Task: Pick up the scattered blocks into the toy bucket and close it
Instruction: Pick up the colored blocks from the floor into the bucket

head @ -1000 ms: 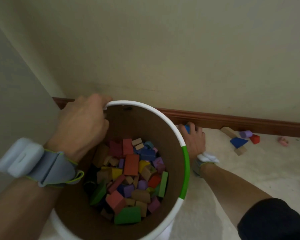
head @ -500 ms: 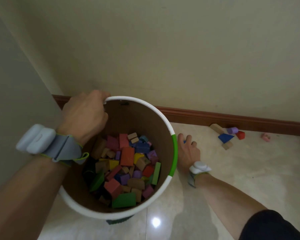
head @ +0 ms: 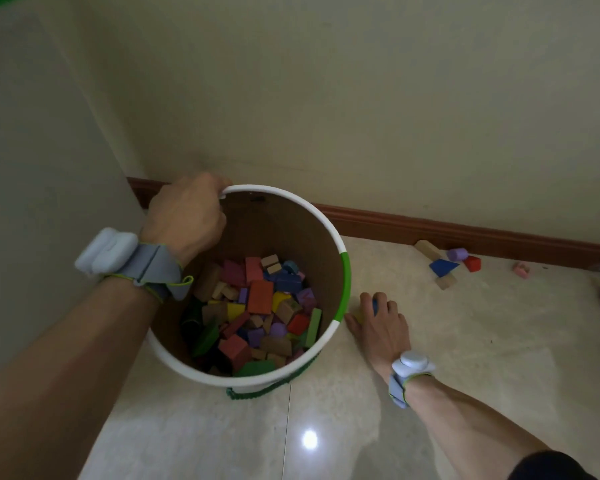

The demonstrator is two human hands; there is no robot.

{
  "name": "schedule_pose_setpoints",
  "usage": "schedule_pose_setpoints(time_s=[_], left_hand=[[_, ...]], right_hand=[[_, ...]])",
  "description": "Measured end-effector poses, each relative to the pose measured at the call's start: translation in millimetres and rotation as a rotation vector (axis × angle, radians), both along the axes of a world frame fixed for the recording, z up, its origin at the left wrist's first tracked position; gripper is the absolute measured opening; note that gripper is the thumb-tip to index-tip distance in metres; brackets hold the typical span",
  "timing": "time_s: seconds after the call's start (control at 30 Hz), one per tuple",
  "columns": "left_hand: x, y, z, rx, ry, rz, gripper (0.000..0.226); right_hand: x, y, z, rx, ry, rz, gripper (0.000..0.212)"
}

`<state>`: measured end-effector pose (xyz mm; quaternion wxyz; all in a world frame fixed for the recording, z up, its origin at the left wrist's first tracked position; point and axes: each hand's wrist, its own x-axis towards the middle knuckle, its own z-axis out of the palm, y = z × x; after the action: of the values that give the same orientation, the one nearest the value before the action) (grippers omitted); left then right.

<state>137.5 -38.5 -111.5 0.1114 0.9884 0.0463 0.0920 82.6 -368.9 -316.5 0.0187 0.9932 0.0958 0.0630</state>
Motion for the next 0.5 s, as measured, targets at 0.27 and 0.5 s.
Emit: schedule_pose_setpoints(time_s=[0.27,0.5], left_hand=[[-7,-10,1,-0.003,-0.014,-0.002,0.037],[-13,-15,6,-0.002,0.050,0.024,0.040]], right_hand=[[-3,-10,3,0.176,0.134,-0.148,0.038],[29,-23,41,0.937,0.304,-0.721,0.035]])
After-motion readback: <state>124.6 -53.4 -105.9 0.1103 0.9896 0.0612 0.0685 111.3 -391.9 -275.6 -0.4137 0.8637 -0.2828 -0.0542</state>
